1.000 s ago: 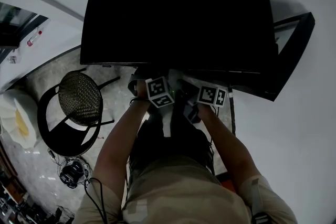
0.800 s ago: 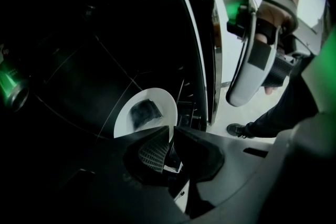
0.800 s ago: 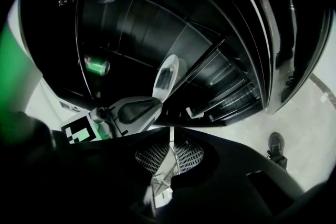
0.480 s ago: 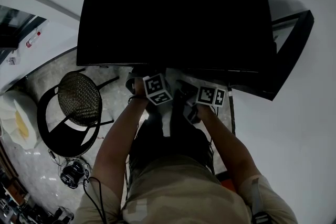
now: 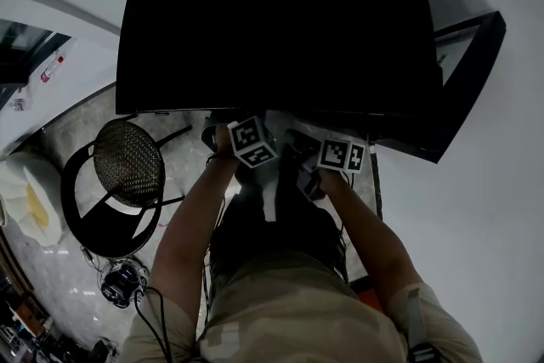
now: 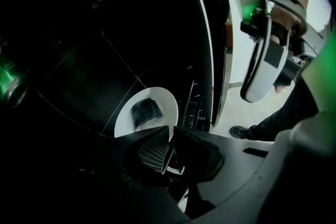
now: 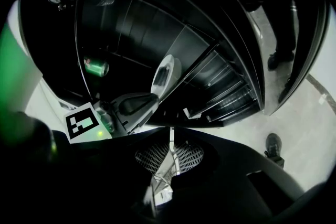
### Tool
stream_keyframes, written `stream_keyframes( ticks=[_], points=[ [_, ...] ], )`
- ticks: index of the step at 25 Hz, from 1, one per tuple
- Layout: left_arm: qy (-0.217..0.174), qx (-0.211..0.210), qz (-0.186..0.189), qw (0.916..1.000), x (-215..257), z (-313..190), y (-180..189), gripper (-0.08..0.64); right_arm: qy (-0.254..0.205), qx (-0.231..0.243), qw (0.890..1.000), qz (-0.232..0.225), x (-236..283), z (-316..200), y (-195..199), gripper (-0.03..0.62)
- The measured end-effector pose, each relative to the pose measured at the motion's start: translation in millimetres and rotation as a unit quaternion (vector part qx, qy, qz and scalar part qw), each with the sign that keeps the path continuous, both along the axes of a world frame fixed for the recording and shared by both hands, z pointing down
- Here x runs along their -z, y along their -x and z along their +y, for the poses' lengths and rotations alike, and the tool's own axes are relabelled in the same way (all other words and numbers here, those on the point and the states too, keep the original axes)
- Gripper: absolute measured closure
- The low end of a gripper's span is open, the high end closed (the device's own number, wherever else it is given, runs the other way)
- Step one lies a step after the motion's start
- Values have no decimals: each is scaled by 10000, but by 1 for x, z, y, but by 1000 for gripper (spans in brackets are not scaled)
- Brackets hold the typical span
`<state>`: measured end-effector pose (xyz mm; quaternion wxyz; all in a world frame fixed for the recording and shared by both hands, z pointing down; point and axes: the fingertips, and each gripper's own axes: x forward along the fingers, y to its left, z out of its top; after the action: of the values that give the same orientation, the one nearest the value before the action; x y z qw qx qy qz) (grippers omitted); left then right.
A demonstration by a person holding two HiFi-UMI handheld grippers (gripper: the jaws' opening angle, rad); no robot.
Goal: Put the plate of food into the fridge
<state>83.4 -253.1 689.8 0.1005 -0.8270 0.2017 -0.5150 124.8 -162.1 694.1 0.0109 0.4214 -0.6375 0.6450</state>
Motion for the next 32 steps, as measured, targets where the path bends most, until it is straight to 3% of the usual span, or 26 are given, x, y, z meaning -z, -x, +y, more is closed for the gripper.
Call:
stream_keyframes(
  ticks=[32],
  points=[
    [4,255,255,9993,0,-12,-13,529,-40,303,9993,221,5,16,-1,557]
  ],
)
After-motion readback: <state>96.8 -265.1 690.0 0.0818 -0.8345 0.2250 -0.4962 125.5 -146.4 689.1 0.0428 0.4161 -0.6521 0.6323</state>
